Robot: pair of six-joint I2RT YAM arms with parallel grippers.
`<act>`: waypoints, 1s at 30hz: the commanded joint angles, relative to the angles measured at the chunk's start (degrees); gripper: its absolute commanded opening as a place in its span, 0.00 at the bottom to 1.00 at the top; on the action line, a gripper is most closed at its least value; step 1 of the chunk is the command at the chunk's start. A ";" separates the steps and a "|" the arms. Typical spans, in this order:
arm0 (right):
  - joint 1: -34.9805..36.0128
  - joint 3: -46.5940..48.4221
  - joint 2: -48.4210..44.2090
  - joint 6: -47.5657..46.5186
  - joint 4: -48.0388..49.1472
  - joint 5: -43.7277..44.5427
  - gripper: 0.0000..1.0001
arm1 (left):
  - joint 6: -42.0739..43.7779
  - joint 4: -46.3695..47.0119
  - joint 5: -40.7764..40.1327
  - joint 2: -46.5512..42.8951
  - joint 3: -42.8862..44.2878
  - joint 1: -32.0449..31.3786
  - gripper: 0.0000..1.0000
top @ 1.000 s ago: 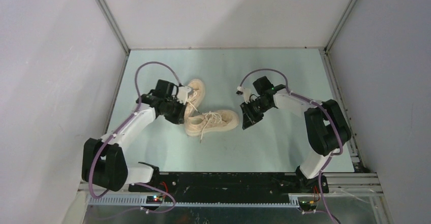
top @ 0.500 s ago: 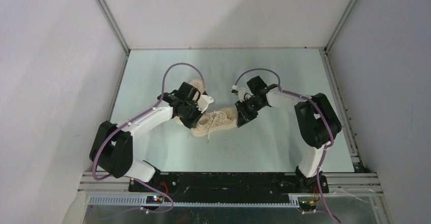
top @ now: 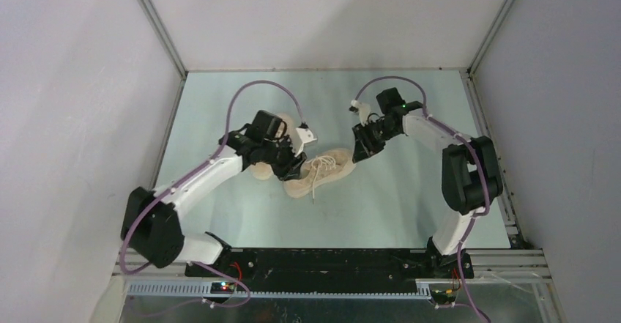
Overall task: Tie the shoes
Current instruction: Adjust the shoe at the center of the board.
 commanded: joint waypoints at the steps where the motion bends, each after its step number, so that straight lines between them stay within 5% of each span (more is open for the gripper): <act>1: -3.67 4.07 -5.46 -3.26 -3.48 -6.68 0.37 | 9.65 8.17 8.47 -4.17 1.68 1.69 0.52; 5: -4.99 5.25 -6.60 -5.90 -4.52 -8.61 0.40 | 12.20 6.62 11.19 7.11 10.32 1.65 0.55; 11: -7.04 5.19 -9.07 -3.16 -3.82 -13.75 0.42 | 19.52 -9.00 10.37 23.20 30.96 1.71 0.56; 17: -7.00 3.33 -9.32 -2.00 -0.61 -14.41 0.45 | 18.39 -17.71 9.88 27.99 39.52 1.14 0.59; 30: -3.76 17.15 10.38 -1.95 3.29 -12.16 0.32 | 17.26 -10.22 13.31 21.17 30.46 0.77 0.61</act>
